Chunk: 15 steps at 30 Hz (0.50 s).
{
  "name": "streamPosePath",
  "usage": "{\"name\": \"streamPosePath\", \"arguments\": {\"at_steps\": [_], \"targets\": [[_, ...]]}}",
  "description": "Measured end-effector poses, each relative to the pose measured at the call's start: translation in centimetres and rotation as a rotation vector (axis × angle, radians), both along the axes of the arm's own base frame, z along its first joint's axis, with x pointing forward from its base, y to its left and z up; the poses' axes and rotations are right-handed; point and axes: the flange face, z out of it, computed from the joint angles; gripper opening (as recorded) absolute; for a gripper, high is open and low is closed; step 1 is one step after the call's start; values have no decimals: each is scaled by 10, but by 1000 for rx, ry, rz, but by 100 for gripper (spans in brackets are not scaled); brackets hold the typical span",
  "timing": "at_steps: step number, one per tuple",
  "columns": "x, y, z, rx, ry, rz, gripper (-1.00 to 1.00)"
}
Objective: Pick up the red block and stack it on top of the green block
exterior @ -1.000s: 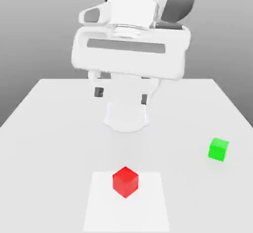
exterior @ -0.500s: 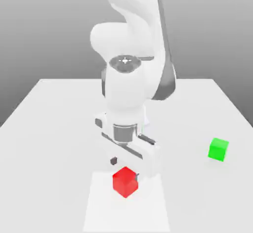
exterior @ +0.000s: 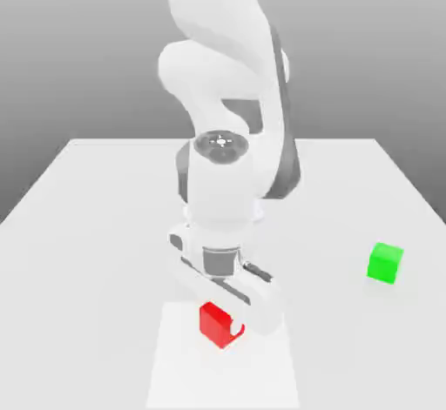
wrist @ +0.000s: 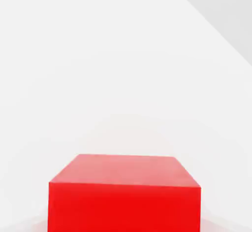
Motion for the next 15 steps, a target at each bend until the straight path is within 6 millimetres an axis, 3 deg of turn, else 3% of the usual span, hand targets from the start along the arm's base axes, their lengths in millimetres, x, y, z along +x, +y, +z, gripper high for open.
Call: {"name": "streamPosePath", "arguments": {"at_steps": [11, 15], "targets": [[-4, 4, 50, -2, 6, -3, -100], [-11, 75, 61, -5, 5, 46, -100]]}}
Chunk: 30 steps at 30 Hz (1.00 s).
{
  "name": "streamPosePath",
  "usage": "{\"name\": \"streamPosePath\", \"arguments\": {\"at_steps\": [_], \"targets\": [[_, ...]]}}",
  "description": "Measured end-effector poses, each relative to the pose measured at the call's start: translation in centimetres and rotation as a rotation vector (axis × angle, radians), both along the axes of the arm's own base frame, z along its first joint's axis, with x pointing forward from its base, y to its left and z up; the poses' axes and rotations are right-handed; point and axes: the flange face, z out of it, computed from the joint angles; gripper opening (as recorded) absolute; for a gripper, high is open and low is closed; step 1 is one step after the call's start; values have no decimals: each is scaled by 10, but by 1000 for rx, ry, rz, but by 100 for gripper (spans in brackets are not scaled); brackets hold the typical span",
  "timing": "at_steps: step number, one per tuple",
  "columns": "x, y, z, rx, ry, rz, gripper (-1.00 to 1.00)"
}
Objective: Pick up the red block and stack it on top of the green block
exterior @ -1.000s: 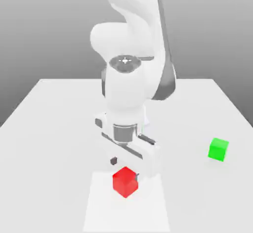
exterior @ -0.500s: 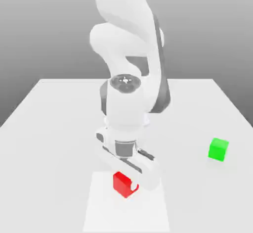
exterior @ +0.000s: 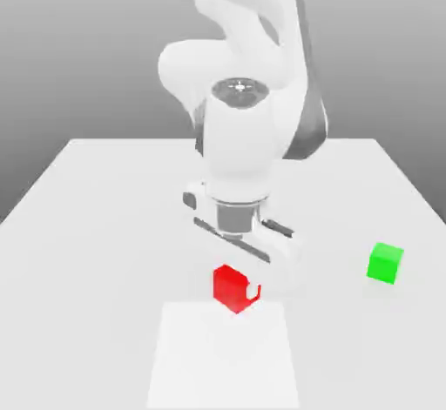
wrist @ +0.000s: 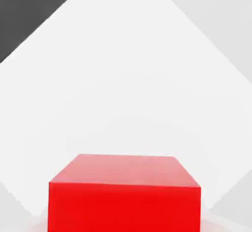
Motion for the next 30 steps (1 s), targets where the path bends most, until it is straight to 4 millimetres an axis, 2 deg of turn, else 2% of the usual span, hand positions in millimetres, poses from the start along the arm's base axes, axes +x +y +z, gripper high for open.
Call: {"name": "streamPosePath", "arguments": {"at_steps": [4, 7, 12, 16, 19, 30], "targets": [[-17, 60, 9, 0, -2, 0, -100], [-39, 106, 15, 0, -3, 11, -100], [-93, 178, 23, 2, -2, 40, -100], [-145, 223, 26, 4, 2, 63, -100], [-155, 230, 20, -3, -3, 67, -100], [-153, 229, -12, -22, -11, 64, -100]]}}
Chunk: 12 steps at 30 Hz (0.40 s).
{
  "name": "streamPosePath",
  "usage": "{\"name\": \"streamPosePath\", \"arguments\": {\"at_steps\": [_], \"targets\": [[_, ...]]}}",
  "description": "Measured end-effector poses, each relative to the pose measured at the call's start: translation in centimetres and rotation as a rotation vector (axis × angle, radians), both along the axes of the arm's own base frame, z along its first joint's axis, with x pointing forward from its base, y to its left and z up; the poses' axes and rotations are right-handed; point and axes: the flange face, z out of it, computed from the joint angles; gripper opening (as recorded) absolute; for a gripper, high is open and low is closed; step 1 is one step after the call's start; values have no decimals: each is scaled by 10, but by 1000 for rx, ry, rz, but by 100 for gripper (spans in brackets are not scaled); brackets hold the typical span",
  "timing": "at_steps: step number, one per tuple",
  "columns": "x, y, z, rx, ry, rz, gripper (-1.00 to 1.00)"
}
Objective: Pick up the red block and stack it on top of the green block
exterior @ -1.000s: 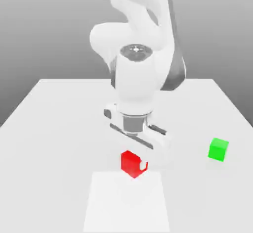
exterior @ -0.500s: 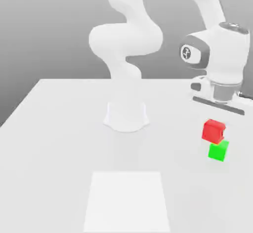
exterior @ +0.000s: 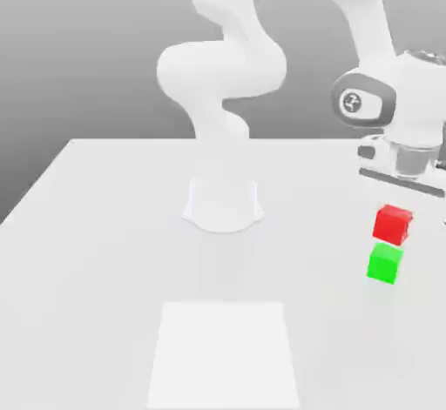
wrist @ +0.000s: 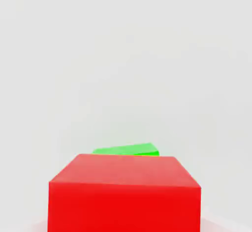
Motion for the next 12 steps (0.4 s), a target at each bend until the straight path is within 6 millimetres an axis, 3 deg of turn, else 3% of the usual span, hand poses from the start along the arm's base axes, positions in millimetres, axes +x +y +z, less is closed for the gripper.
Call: {"name": "streamPosePath", "arguments": {"at_steps": [12], "targets": [[-4, 2, -27, 17, 13, 4, -100]]}}
